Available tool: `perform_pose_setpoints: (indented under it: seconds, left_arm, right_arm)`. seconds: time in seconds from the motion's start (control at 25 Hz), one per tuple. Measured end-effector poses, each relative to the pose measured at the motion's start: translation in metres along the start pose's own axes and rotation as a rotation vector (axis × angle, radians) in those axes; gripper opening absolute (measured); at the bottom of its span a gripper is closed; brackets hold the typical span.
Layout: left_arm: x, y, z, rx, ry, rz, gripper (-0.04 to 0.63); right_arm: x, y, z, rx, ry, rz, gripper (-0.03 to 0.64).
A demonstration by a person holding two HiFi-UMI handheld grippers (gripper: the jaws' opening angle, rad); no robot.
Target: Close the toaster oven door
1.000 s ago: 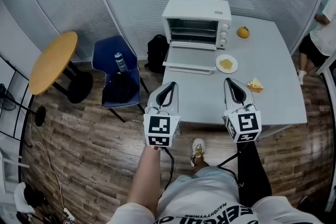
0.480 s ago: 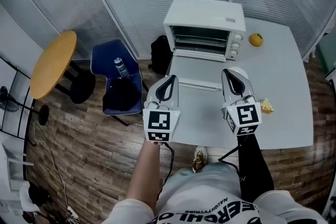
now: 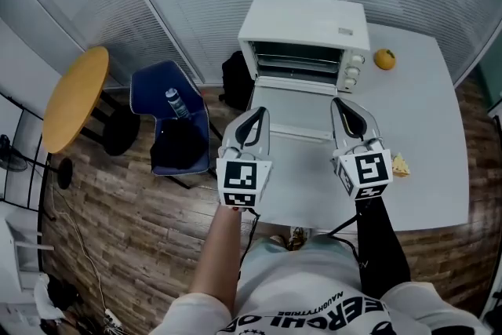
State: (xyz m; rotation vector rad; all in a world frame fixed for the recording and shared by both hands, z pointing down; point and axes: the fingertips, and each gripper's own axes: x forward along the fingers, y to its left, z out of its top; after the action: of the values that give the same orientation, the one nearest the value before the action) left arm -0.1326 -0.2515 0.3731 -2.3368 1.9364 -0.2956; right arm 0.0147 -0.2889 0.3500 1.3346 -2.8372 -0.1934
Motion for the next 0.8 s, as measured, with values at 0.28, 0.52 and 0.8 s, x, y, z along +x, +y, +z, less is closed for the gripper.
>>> perform_pose_setpoints:
  seconds: [0.28,0.52,0.8]
  left_arm:
    - [0.017,0.004,-0.003,0.003,0.006,-0.018,0.057]
    - [0.034,0.005,-0.029,-0.018,0.046,-0.071,0.057]
    - [0.063,0.009,-0.085,-0.054,0.131,-0.156,0.055]
  right_arm:
    - [0.008,-0.003,-0.011,0.014,0.026,-0.015,0.002]
    - [0.023,0.000,-0.036,0.032,0.081,-0.032,0.002]
    - [0.047,0.016,-0.093,0.068,0.206,-0.040,0.002]
